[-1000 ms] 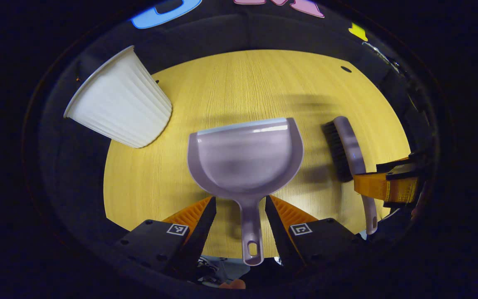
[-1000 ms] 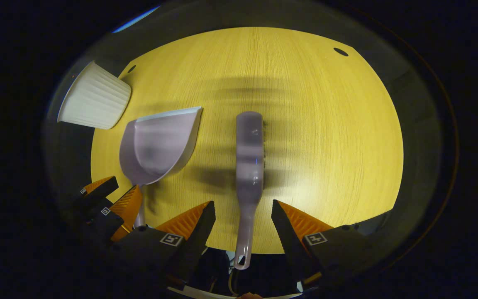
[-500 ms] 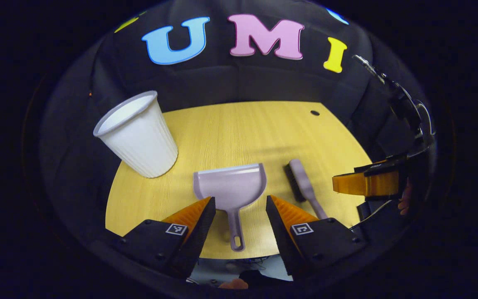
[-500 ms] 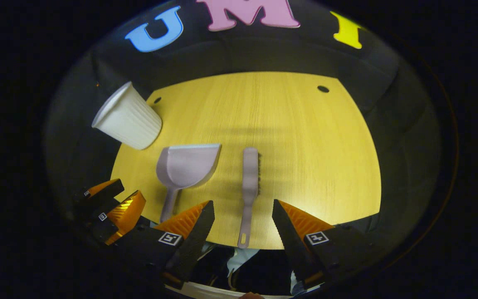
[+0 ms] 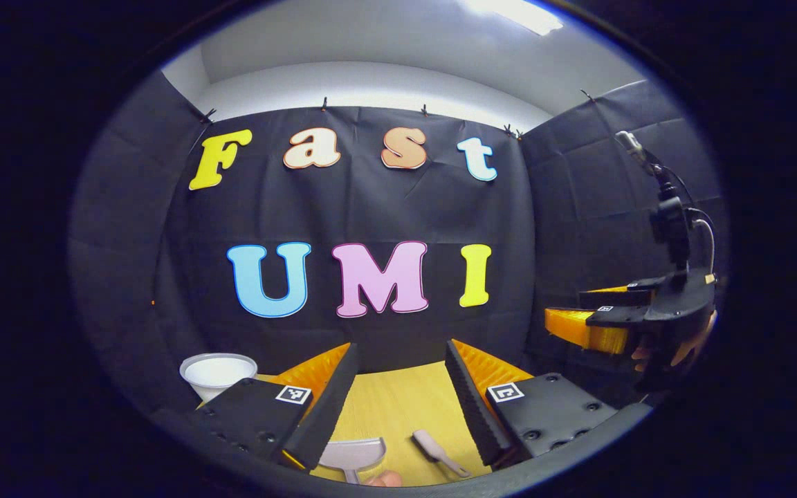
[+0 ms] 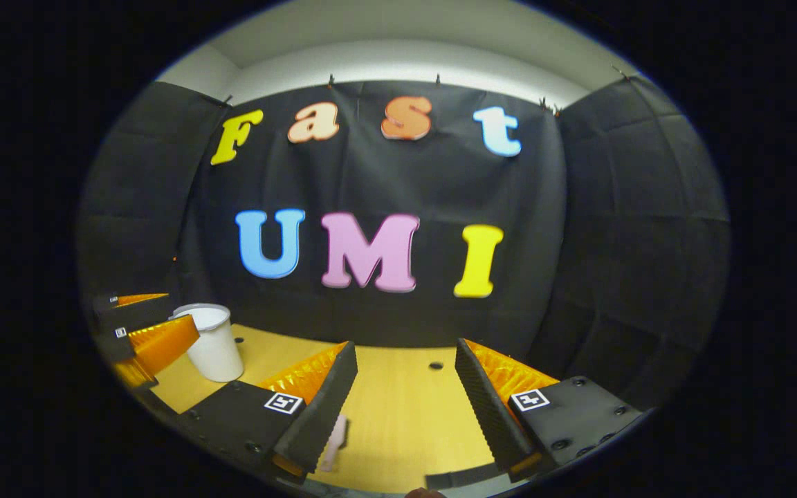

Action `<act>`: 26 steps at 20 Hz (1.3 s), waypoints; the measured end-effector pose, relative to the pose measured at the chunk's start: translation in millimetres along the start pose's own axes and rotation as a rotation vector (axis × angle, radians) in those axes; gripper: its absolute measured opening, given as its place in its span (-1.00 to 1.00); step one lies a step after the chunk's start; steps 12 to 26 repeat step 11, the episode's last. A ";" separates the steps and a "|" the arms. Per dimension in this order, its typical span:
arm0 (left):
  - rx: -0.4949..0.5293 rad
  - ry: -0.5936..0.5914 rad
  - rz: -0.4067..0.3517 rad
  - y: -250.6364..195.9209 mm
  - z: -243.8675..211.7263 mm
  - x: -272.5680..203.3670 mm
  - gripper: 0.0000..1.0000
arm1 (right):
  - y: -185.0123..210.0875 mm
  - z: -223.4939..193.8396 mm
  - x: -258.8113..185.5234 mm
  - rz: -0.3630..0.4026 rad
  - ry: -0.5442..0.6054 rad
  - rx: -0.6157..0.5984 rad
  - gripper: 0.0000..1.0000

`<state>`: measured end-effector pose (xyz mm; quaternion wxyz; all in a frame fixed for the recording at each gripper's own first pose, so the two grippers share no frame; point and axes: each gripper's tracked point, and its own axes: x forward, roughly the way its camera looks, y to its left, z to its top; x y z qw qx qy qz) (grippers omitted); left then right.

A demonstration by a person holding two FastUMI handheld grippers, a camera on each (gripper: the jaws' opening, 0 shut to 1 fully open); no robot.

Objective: Pick up the small broom and dustpan from the desktop, sweep the trash into the dustpan with the broom, and then empty the trash into the garbage bin.

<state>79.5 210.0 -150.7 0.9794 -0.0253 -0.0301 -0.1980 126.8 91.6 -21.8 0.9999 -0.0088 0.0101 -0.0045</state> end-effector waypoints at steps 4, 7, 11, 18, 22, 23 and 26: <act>-0.086 -0.034 0.173 -39.5 35.0 -35.8 0.52 | -40.6 46.0 -26.3 0.051 -0.186 -0.015 0.85; -0.045 -0.084 0.253 -64.7 58.7 -47.6 0.51 | -48.9 45.4 -26.0 0.137 -0.177 -0.008 0.77; 0.032 -0.103 0.251 -82.6 73.8 -52.0 0.51 | -50.1 49.2 -26.5 0.170 -0.164 -0.008 0.86; 0.032 -0.103 0.251 -82.6 73.8 -52.0 0.51 | -50.1 49.2 -26.5 0.170 -0.164 -0.008 0.86; 0.032 -0.103 0.251 -82.6 73.8 -52.0 0.51 | -50.1 49.2 -26.5 0.170 -0.164 -0.008 0.86; 0.032 -0.103 0.251 -82.6 73.8 -52.0 0.51 | -50.1 49.2 -26.5 0.170 -0.164 -0.008 0.86; 0.032 -0.103 0.251 -82.6 73.8 -52.0 0.51 | -50.1 49.2 -26.5 0.170 -0.164 -0.008 0.86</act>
